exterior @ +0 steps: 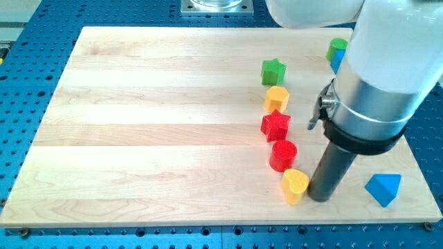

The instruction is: Move the green circle to the top right of the green star

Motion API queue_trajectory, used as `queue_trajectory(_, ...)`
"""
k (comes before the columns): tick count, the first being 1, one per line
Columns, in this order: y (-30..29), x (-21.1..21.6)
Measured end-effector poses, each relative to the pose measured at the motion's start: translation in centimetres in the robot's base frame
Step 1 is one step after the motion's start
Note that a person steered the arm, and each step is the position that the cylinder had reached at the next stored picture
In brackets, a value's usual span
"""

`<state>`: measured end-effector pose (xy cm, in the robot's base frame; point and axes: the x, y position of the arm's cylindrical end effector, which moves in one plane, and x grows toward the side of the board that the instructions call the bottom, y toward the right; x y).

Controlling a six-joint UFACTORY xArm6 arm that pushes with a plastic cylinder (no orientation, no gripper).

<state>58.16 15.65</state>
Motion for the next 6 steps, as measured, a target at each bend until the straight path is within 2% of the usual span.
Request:
queue_trajectory(1,7.3,-5.6)
queue_trajectory(3,18.8,-22.4)
queue_trajectory(4,18.6,-26.0)
queue_trajectory(5,16.9,-33.3)
queue_trajectory(6,12.2,-33.1)
